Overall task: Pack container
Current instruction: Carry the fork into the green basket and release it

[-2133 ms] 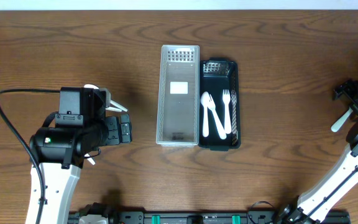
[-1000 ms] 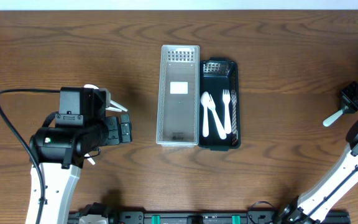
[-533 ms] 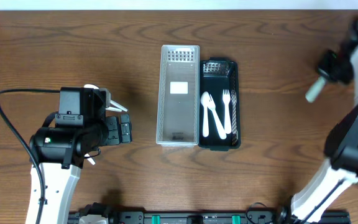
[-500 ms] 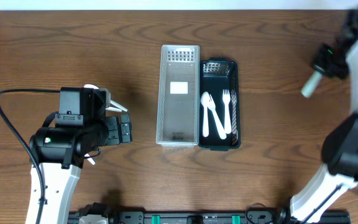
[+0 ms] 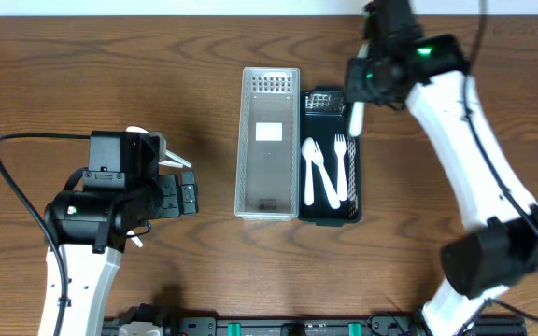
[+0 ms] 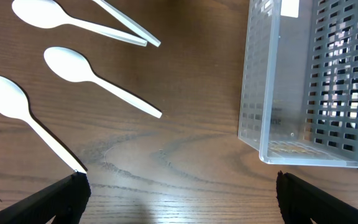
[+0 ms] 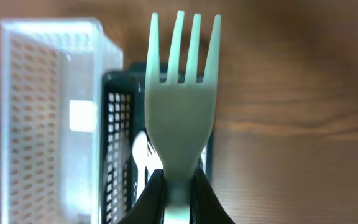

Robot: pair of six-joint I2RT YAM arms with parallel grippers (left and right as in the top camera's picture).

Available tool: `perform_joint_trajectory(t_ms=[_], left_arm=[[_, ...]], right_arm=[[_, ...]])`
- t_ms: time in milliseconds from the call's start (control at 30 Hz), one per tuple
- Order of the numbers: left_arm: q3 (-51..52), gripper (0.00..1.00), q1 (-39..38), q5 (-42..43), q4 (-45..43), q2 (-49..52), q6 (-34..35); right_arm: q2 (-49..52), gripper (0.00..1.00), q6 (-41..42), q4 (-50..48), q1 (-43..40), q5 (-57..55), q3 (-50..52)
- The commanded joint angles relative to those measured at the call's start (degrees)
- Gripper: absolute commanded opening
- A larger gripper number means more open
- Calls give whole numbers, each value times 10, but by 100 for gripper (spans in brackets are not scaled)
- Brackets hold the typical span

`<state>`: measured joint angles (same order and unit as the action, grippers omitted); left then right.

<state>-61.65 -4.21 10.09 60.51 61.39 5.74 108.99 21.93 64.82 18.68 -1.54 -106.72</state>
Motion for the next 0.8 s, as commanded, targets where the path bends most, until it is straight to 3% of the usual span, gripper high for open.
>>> perform_joint_trajectory(t_ms=[0,200,267,333,600,767], left_arm=[[-8,98,3,-5,3,-2,-7],[-8,98,3,-5,3,-2,-7],[-8,98,3,-5,3,-2,-7],[-8,98,3,-5,3,-2,-7],[-9,98,3,-5,6,-2,0],[-19,98,3,-98,30,-3,93]], right_arm=[[54,1,14,11,22,-10,12],[127,4,14,14,60,-5,12],[139,25,13,13,69,-5,12],[141,34,11,12,75,-6,12],[129,42,-10,14,68,-6,11],[96,42,-19,21,35,-6,10]])
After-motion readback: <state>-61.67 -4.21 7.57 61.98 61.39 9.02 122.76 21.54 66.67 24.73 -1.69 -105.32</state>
